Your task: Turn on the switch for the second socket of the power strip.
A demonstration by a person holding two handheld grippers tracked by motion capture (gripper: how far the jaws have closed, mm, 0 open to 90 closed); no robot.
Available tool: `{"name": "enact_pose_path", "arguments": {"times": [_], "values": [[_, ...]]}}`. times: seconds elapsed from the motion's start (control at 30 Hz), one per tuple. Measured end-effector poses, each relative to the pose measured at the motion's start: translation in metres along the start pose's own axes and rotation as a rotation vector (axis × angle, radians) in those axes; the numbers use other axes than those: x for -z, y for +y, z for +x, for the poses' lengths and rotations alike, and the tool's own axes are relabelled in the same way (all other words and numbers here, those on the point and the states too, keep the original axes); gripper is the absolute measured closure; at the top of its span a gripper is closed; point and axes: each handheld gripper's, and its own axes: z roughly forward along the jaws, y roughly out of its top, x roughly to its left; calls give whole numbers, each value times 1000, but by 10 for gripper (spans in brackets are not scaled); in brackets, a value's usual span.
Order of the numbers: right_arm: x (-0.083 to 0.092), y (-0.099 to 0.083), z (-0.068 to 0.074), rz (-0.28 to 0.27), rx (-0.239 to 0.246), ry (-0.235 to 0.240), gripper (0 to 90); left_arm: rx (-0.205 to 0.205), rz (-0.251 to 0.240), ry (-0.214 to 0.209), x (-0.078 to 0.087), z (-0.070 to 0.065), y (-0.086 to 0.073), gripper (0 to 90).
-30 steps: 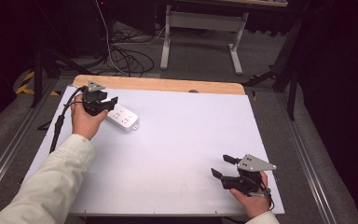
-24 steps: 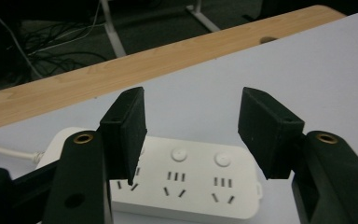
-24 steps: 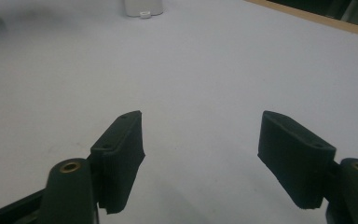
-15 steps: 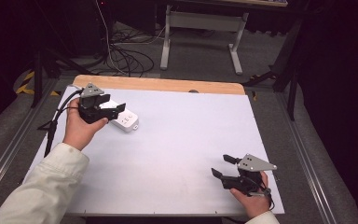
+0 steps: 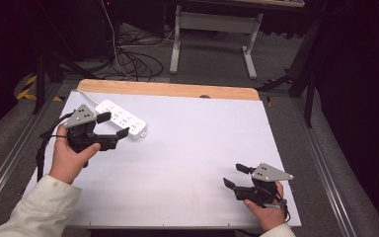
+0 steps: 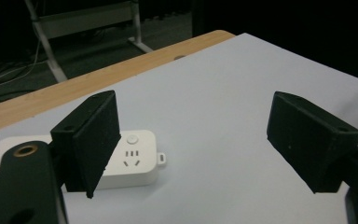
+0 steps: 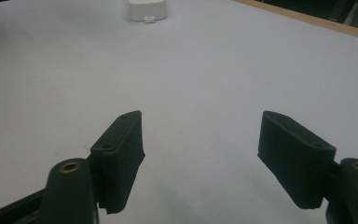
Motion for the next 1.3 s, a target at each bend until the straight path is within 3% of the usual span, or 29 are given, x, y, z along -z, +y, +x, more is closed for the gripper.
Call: {"name": "enact_pose_path", "arguments": {"times": [0.17,0.3,0.5,0.67,0.9,0.97,1.1,1.2,1.3], "values": [[0,0,0,-1,2,4,314,33,-37,-38,9,-10,-20,151],[0,0,1,0,5,6,314,32,-25,-59,14,-18,-36,136],[0,0,1,0,3,8,314,-35,-33,-9,21,-24,-56,123],[0,0,2,-3,3,11,313,-45,-28,-58,27,-21,-77,103],[0,0,1,-4,-1,24,313,-32,-39,-113,31,-19,-96,82],[-1,0,2,-6,-1,30,313,-8,-35,-131,31,-20,-106,82],[-1,0,2,-5,0,32,313,17,-41,-141,33,-23,-117,84],[-1,0,2,2,1,32,313,31,-15,-144,32,-23,-124,83],[-2,0,2,7,5,31,313,41,25,-112,28,-19,-129,101]]}}
